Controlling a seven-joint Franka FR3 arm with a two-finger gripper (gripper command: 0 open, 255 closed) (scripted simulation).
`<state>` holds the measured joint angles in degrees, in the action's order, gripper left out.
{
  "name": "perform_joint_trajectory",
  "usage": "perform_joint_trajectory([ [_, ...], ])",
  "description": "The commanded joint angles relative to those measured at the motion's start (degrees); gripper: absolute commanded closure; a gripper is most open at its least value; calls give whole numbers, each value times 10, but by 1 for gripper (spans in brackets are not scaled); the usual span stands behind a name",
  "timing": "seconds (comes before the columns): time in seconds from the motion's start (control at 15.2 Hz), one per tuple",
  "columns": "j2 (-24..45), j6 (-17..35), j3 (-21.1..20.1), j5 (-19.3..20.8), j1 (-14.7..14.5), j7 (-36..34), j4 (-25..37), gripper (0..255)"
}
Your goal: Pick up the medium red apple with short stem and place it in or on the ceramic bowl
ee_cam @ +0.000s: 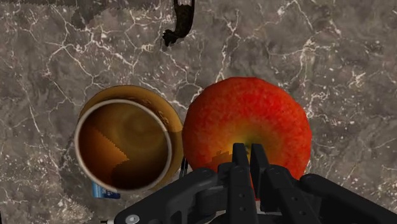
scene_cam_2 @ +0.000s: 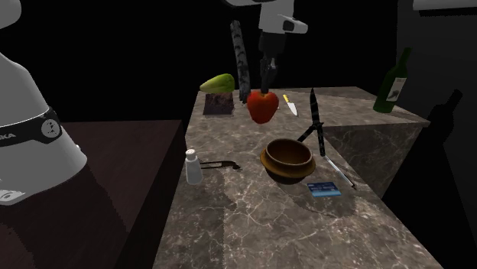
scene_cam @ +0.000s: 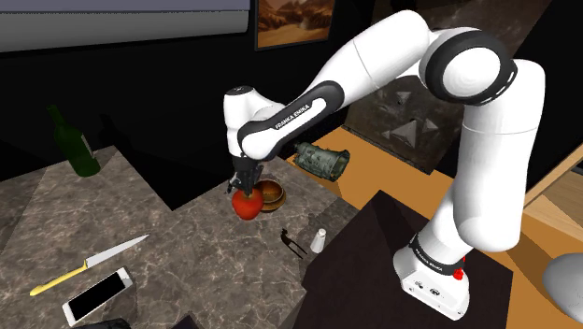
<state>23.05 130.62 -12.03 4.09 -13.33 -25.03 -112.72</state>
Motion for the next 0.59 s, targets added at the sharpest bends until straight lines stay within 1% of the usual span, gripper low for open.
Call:
perform_joint_trajectory([
  [0.0,-11,-12,-2,-3,1,1,2,255],
  [0.53,-48,-63,-6,-13,4,6,16,255],
])
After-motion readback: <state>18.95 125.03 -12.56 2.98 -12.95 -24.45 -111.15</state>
